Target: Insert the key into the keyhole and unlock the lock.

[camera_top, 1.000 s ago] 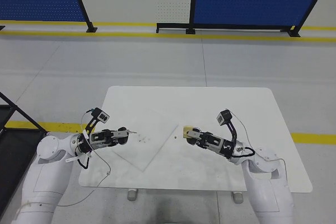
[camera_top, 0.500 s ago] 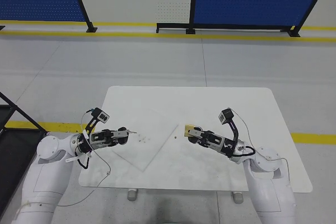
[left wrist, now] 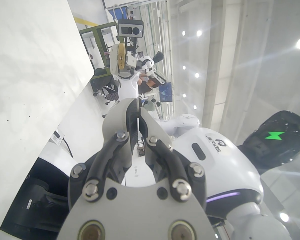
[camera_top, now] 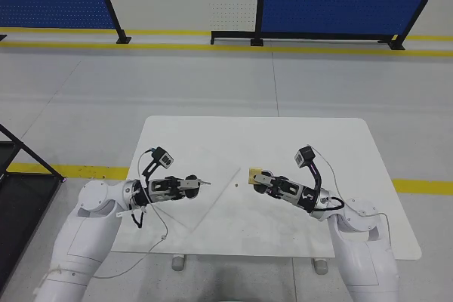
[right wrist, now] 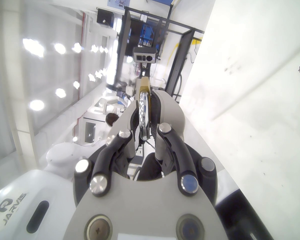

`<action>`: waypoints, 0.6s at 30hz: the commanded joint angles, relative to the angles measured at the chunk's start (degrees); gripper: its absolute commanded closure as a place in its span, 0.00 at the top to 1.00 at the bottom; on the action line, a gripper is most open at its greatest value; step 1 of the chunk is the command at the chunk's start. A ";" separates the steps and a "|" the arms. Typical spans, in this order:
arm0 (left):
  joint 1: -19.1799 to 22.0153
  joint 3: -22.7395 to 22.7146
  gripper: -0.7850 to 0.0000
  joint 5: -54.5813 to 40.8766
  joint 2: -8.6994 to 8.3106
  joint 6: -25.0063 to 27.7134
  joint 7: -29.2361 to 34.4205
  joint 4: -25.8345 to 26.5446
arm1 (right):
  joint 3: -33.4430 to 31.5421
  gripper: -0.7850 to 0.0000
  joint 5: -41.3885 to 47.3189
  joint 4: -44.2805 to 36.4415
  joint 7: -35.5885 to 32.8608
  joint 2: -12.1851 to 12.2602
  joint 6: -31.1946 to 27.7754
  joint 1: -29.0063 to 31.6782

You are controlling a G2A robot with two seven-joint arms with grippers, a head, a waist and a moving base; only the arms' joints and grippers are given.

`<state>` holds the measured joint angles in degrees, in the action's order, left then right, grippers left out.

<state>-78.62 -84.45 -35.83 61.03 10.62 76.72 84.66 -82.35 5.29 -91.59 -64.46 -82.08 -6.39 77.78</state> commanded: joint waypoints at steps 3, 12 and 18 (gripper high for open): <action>1.18 2.83 0.00 -0.18 0.41 -0.05 -1.76 -0.73 | 0.00 0.00 0.00 0.00 0.00 0.00 0.00 0.00; 4.97 8.27 0.00 1.18 1.25 -0.23 -5.18 -3.13 | 0.00 0.00 0.00 0.00 0.00 0.00 0.00 0.00; 7.13 11.13 0.00 1.84 1.89 0.08 -8.81 -3.95 | 0.00 0.00 0.00 0.00 0.00 0.00 0.00 0.00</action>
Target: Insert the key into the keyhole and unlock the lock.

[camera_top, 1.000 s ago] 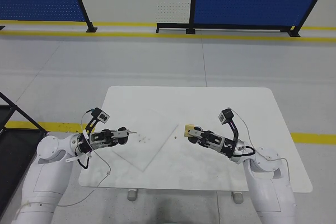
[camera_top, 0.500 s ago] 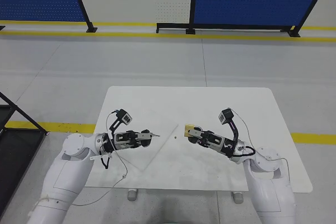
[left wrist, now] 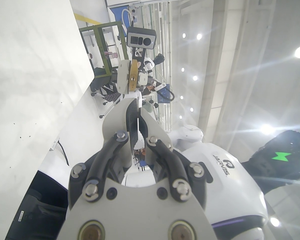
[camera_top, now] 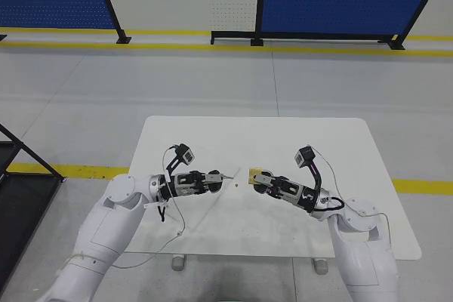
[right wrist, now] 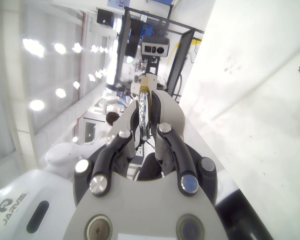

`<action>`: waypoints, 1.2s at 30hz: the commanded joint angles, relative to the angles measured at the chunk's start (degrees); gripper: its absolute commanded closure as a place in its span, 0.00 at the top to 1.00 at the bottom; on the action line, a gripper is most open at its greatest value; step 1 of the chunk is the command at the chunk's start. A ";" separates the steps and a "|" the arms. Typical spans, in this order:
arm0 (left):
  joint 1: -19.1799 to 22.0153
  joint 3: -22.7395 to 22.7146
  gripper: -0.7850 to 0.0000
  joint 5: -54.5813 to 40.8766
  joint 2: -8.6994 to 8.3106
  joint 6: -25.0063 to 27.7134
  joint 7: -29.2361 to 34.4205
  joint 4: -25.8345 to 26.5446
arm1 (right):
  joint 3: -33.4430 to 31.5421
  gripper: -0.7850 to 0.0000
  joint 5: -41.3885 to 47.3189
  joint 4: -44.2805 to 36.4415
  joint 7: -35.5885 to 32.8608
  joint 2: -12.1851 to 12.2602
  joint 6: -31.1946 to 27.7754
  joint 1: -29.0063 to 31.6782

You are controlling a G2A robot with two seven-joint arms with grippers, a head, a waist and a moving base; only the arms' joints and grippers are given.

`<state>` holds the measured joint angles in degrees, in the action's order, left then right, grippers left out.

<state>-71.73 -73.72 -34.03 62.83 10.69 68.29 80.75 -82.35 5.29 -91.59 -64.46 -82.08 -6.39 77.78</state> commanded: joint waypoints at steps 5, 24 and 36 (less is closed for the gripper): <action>1.56 2.68 0.00 0.85 0.59 -0.26 -3.36 -1.16 | 0.00 0.00 0.00 0.00 0.00 0.00 0.00 0.00; 0.73 4.03 0.00 2.81 0.88 -0.46 -8.46 0.97 | 0.00 0.00 0.00 0.00 0.00 0.00 0.00 0.00; -1.72 3.94 0.00 3.07 0.81 0.26 -10.92 3.58 | 0.00 0.00 0.00 0.00 0.00 0.00 0.00 0.00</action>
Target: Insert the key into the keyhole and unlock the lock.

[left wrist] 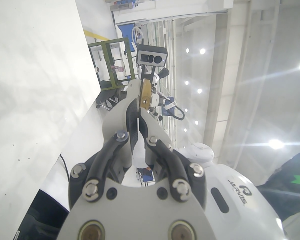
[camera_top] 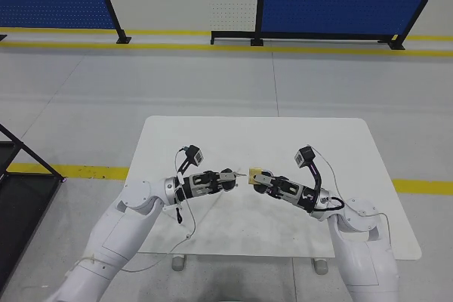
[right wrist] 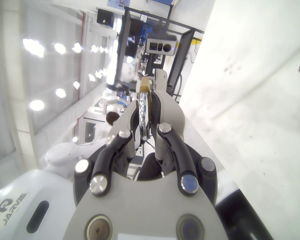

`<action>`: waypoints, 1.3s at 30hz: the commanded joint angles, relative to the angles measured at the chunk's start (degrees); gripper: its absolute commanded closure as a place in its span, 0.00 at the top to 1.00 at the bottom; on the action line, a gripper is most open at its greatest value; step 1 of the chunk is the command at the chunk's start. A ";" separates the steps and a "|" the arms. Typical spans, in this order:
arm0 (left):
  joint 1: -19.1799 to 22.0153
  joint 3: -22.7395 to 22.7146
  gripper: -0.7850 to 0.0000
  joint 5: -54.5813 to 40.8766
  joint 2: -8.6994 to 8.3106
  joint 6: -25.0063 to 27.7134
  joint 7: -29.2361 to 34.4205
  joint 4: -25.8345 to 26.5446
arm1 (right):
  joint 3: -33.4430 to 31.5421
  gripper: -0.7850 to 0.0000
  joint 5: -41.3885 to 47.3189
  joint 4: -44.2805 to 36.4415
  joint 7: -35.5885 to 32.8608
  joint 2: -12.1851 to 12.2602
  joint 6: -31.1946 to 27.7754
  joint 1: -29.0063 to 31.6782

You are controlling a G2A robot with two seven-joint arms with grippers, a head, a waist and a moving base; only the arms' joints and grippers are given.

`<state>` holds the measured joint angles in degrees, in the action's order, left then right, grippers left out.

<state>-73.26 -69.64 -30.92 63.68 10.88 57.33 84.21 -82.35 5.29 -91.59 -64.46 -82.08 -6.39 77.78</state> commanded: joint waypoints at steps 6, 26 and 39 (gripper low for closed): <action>-0.93 -0.80 0.00 -0.12 -0.20 0.50 0.07 1.03 | 0.00 0.00 0.00 0.00 0.00 0.00 0.00 0.00; -0.13 0.77 0.00 0.41 0.10 0.95 -0.95 1.43 | 0.00 0.00 0.00 0.00 0.00 0.00 0.00 0.00; 0.21 0.79 0.00 0.78 0.07 0.92 -0.77 1.22 | 0.00 0.00 0.00 0.00 0.00 0.00 0.00 0.00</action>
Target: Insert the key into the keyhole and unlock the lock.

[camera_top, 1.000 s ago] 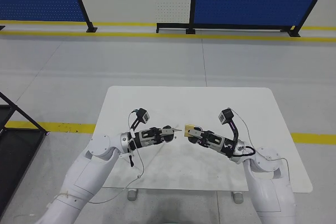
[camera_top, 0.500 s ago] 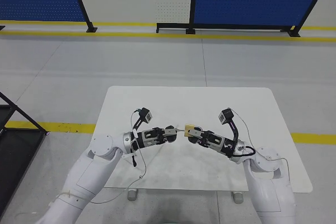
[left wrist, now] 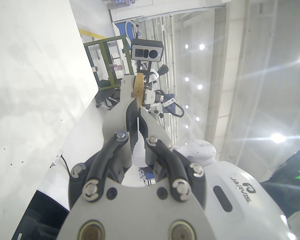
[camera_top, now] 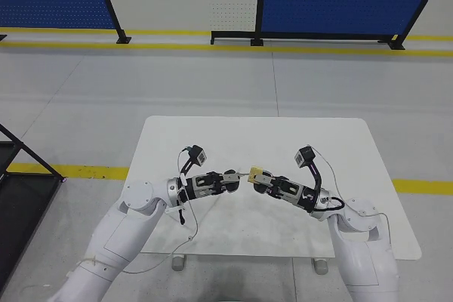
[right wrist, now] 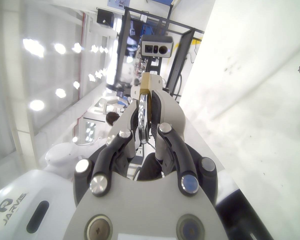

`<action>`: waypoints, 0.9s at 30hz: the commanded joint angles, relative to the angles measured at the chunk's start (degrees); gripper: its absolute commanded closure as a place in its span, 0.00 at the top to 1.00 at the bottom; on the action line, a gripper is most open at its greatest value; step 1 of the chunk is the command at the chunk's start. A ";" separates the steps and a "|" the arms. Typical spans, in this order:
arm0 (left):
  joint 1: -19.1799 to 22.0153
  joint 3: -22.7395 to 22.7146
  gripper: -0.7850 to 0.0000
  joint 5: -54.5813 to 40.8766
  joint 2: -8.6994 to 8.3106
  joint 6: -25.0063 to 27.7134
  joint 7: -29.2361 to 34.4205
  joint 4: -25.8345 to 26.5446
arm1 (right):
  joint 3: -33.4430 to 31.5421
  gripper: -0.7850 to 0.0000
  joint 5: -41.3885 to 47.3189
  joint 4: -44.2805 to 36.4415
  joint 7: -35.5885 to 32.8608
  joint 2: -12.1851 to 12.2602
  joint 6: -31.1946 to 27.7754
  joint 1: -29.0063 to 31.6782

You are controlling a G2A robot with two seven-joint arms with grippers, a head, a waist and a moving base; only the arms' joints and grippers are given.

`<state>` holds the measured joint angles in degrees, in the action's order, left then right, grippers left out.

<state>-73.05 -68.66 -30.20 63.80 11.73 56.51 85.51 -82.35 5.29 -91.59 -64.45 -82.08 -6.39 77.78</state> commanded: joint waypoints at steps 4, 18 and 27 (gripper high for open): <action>-0.34 -2.49 0.00 -0.06 -0.49 0.57 0.72 -0.79 | 0.00 0.00 0.00 0.00 0.00 0.00 0.00 0.00; -0.49 -4.53 0.00 0.48 -1.00 0.04 2.02 -0.86 | 0.00 0.00 0.00 0.00 0.00 0.00 0.00 0.00; -1.00 -5.92 0.00 24.60 -1.77 15.08 -7.86 -1.14 | 0.00 0.00 0.00 0.00 0.00 0.00 0.00 0.00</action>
<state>-73.94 -74.64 -8.98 62.08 24.58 49.25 84.42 -82.35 5.29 -91.59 -64.46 -82.08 -6.39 77.78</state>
